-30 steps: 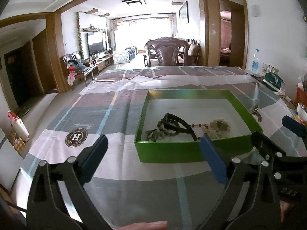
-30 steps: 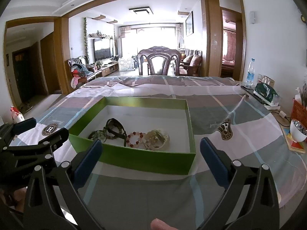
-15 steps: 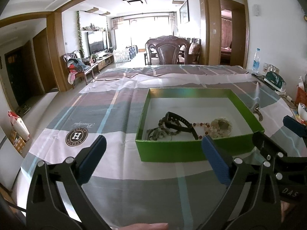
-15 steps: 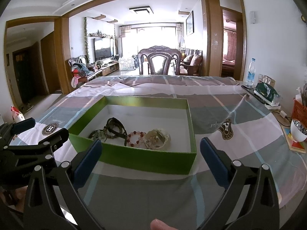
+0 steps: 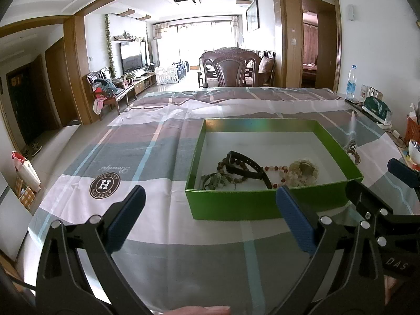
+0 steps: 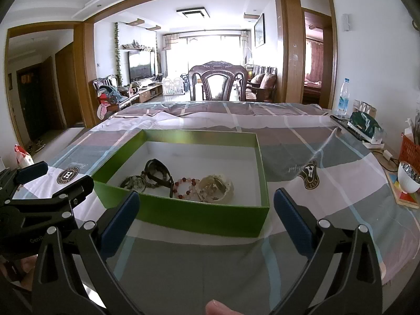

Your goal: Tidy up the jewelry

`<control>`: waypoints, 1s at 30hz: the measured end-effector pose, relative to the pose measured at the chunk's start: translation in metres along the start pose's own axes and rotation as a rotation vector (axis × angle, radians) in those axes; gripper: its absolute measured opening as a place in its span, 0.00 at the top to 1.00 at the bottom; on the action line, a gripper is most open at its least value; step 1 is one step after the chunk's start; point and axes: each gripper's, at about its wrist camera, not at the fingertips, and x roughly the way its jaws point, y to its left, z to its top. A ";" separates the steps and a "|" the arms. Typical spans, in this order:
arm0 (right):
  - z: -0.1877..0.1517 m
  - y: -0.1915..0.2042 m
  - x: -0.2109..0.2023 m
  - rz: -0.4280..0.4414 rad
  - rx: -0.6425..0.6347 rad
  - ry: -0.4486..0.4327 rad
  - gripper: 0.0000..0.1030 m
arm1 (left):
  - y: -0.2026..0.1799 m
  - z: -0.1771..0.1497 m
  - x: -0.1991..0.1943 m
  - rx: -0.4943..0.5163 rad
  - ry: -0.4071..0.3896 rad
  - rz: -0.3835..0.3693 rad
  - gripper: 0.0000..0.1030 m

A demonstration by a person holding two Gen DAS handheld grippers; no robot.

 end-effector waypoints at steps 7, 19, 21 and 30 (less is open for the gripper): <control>0.000 0.000 0.000 -0.001 0.000 0.000 0.03 | 0.001 0.000 0.000 0.001 0.001 0.000 0.04; -0.004 -0.001 0.002 -0.001 0.000 0.004 0.03 | 0.002 -0.003 0.000 0.001 0.006 -0.003 0.04; -0.004 -0.001 0.002 -0.002 0.000 0.004 0.03 | 0.001 -0.007 0.000 0.006 0.007 0.000 0.04; -0.006 -0.001 0.003 -0.004 0.000 0.009 0.03 | 0.001 -0.013 0.006 -0.004 0.030 -0.008 0.04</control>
